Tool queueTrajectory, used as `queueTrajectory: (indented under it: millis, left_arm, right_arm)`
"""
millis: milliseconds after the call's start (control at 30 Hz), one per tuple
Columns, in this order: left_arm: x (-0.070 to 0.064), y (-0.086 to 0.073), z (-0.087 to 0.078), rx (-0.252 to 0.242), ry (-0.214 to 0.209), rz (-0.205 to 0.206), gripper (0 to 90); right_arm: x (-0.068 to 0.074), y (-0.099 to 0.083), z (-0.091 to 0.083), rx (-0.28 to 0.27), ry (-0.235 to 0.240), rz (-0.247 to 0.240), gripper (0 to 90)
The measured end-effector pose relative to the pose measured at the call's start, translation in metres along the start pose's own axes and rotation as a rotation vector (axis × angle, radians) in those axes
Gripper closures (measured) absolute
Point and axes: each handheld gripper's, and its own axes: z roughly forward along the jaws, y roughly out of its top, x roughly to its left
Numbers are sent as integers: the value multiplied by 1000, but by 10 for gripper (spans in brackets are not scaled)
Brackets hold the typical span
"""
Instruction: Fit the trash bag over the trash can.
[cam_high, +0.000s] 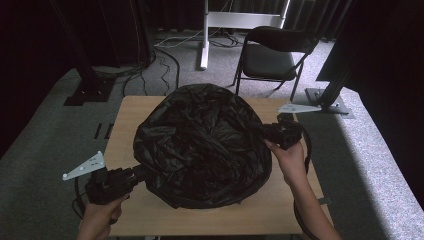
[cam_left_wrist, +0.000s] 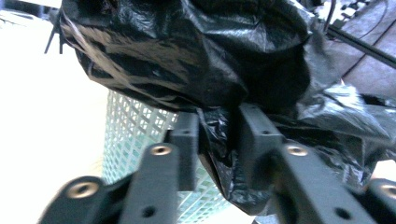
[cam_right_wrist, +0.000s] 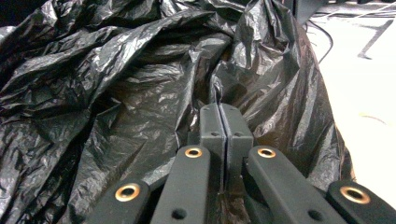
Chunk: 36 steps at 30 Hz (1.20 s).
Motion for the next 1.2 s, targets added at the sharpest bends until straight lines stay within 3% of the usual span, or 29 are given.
queueTrajectory:
  millis: [33,133,233,433,567,667,700,733,767,833,867,933,1000,1067,1133,1167,1200]
  left_arm:
    - [0,0,0,0,0,0,798]
    - [2,-4,2,20,4,15,877]
    - [2,-10,6,57,6,36,895]
    - [8,-27,12,132,-4,39,898]
    - [12,-45,18,221,-28,46,897]
    - [15,-59,24,299,22,67,898]
    - [19,-63,26,311,28,55,898]
    - [29,-73,29,332,5,17,897]
    - [29,-73,29,332,5,17,897]
    - [40,-82,33,337,-55,-46,897]
    - [43,-85,35,337,-58,-61,897]
    - [47,-90,41,356,-67,-65,897]
    - [49,-95,47,377,-73,-73,897]
    - [52,-98,51,397,-54,-76,898]
    - [56,-102,52,426,-20,-75,897]
    - [59,-104,52,435,-6,-76,897]
    - [63,-105,51,436,-9,-93,897]
  right_arm:
    - [0,0,0,0,0,0,891]
    - [-2,0,-1,0,-17,1,891]
    - [-9,-4,2,16,-55,11,891]
    - [-20,-18,11,64,-65,38,891]
    - [-28,-34,18,89,-60,64,891]
    - [-35,-51,24,115,-54,94,891]
    - [-35,-51,24,115,-54,94,891]
    - [-40,-61,29,125,-51,116,891]
    - [-40,-61,29,125,-51,116,891]
    - [-46,-71,33,134,-31,138,891]
    - [-50,-81,37,130,-18,157,891]
    - [-51,-85,39,133,-10,163,891]
    - [-53,-102,47,151,-1,186,891]
    - [-55,-107,49,158,-6,192,891]
    - [-60,-116,51,175,-26,207,892]
    - [-69,-124,52,194,-61,218,892]
    - [-69,-124,52,194,-61,218,892]
